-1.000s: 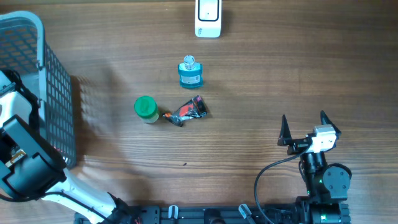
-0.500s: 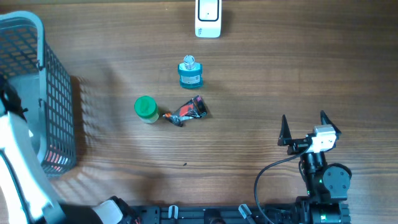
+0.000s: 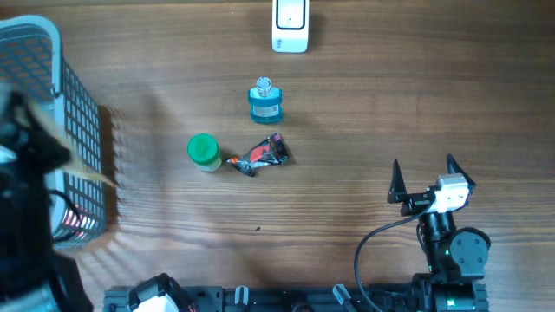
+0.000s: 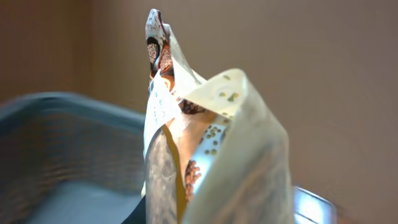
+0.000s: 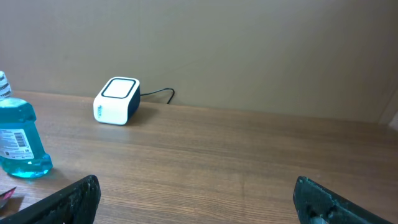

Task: Scan the item barcode
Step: 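Lift the bean bag out and place it on the table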

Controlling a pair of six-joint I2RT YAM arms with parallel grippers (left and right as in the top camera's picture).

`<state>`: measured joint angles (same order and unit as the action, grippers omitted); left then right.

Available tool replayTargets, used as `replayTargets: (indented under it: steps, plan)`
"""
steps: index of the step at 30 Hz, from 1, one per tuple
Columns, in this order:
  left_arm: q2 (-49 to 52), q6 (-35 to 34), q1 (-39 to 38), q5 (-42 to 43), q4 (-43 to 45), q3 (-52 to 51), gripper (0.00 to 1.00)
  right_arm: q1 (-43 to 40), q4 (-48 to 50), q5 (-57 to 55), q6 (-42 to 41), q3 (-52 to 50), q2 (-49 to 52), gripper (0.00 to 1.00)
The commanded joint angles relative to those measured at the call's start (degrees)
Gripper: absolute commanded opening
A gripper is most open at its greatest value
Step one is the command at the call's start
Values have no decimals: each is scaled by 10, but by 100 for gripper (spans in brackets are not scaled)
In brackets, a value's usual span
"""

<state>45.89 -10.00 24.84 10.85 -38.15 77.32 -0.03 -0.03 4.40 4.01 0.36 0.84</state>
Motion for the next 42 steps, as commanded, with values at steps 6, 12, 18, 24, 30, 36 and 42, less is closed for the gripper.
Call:
replayTargets:
  steps: [6, 12, 18, 24, 30, 36, 42]
  plan:
    - [70, 2, -206, 104, -93, -27, 4, 1, 1, -5, 4, -1, -3, 100]
    - [207, 21, -439, -17, -94, -44, 4, 1, 2, -5, 4, -1, -3, 100]
    - [381, 21, -638, -202, -87, -44, 4, 1, 2, -5, 4, -1, -3, 100]
    - [537, 23, -733, -285, -45, -44, 4, 1, 2, -5, 4, -1, -3, 100]
    - [610, 23, -754, -298, 6, -44, 13, 1, 1, -5, 4, -1, -3, 100]
    - [595, 22, -754, -297, 32, -40, 85, 1, 1, -5, 5, -1, -3, 100]
    - [513, 22, -773, -287, -14, -1, 100, 1, 2, -5, 4, -1, -3, 100]
